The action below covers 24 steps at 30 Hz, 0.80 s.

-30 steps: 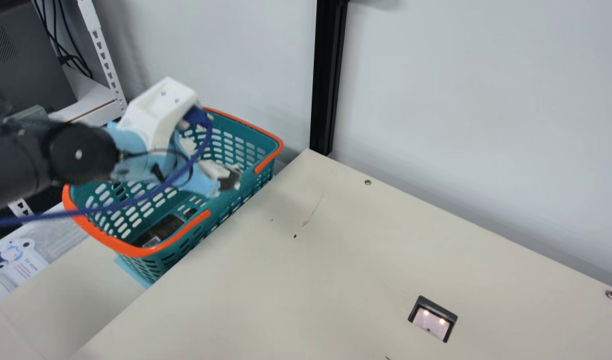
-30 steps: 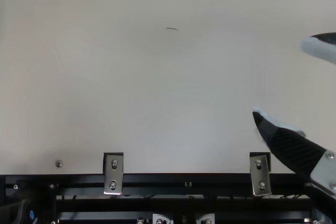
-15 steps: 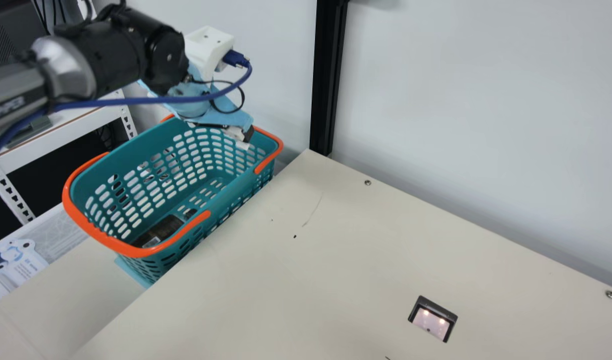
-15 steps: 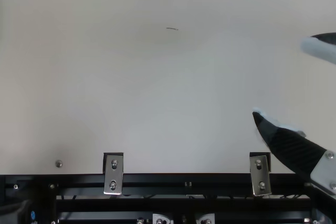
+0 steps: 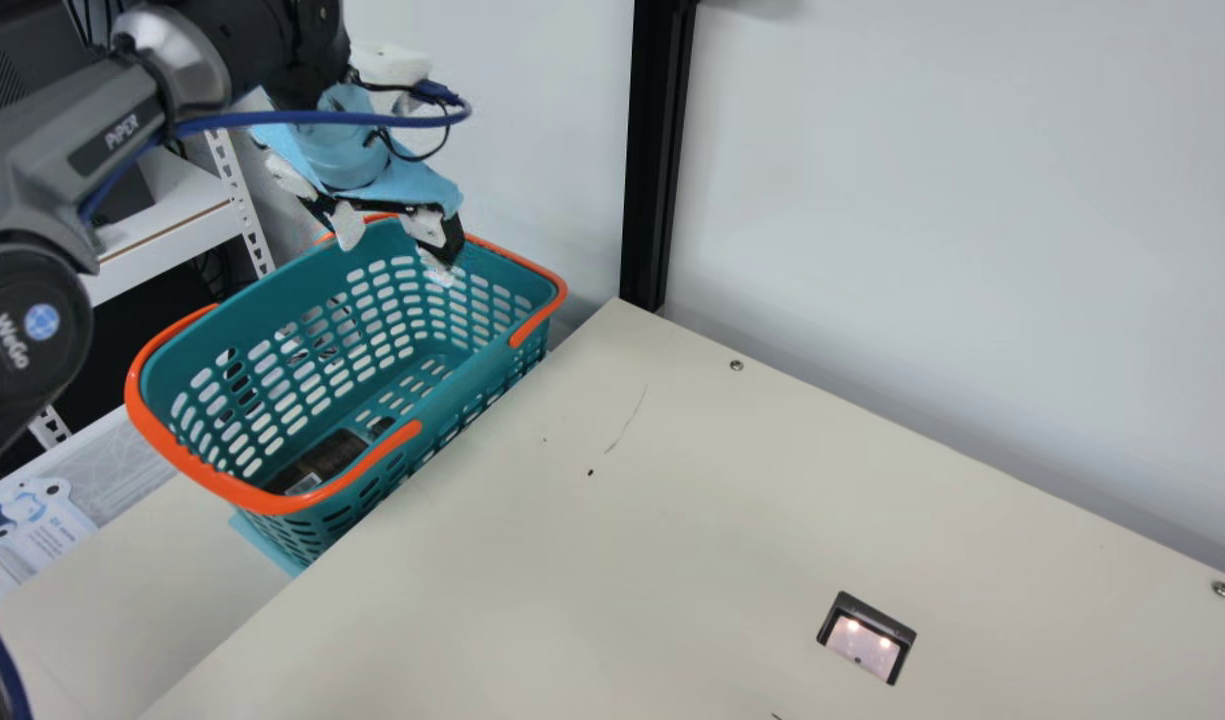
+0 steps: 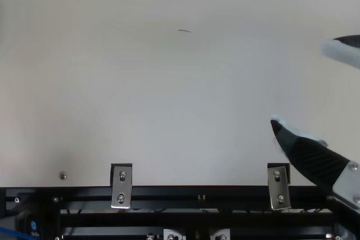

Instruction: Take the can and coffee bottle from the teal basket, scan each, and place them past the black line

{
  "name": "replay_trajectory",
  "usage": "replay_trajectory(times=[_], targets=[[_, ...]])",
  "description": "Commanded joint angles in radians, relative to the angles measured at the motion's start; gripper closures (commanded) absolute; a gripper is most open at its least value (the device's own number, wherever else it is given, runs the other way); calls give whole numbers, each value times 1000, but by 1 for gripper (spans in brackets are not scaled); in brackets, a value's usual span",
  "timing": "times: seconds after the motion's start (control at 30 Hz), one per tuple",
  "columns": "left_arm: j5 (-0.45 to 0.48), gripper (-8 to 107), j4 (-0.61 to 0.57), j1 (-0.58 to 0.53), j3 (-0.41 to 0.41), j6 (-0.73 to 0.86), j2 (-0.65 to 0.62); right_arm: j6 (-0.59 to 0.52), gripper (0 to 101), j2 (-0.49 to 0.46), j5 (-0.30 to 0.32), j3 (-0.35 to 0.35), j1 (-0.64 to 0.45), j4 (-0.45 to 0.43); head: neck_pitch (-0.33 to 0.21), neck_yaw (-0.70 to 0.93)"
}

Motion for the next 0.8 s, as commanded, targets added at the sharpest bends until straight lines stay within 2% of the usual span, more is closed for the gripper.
replay_trajectory(times=[0.0, 0.17, 0.33, 0.77], targets=[[8, 9, -3, 22, -15, 27, 23, 0, 0, 0, 0, 0, 0, 0, -26, 12], [12, 9, -9, 71, -21, 91, 69, 0, 0, 0, 0, 0, 0, 0, -26, 12], [-22, 9, -1, 108, 19, 152, 102, 0, 0, 0, 0, 0, 0, 0, -26, 12], [-201, 9, -24, 145, 268, 298, 145, 0, 0, 0, 0, 0, 0, 0, -26, 12]])
